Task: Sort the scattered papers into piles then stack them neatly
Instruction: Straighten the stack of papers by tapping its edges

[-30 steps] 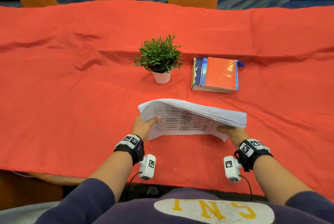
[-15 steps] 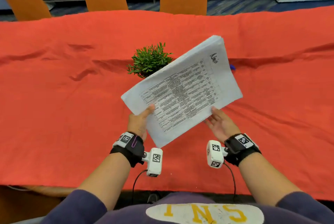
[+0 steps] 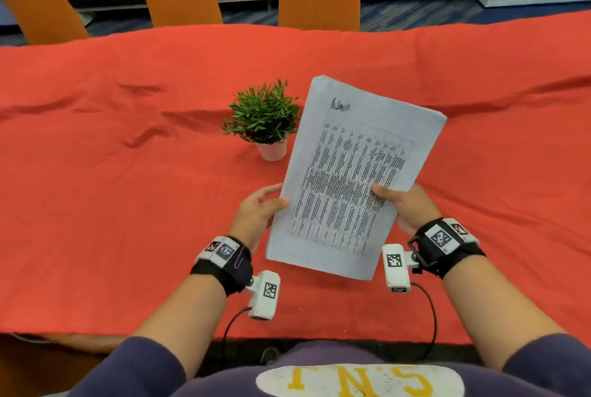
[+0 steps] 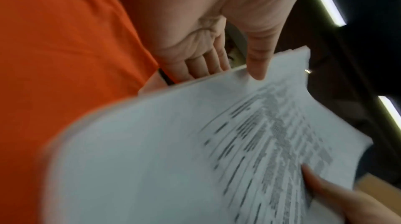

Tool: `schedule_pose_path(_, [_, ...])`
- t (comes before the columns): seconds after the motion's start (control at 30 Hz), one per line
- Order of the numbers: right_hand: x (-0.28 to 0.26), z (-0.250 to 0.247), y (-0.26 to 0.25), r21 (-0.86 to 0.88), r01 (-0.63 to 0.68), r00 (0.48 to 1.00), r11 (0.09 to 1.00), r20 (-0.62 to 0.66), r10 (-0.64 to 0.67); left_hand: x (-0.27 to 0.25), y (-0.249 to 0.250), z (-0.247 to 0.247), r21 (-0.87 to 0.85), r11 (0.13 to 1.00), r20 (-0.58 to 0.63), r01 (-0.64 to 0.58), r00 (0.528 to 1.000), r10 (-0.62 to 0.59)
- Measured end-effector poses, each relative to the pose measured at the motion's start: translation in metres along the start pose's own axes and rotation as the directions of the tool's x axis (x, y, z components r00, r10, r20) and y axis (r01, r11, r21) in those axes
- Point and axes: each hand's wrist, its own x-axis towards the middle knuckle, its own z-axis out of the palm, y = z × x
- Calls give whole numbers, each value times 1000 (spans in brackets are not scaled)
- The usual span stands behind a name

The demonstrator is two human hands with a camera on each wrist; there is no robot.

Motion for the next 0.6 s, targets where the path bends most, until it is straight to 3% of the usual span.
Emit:
schedule_pose_path(0.1, [-4,7,4,-207,52,999,977,28,-47,2,12,19,168,975,7,-145,989,146])
schedule_pose_path(0.23, [-9,13,8,-322,127,992,938,46,-119,1,12,30,168,940,-88,-297,945,314])
schedule_pose_path(0.47, [-20,13,27,-315,67,998,947,39,-58,-6,-26,32,99,972,-197,-213,953,229])
schedule_pose_path(0.6, [-20,13,30,-290,70,997,955,-21,-79,-10,-26,37,93,970,-223,-225,945,240])
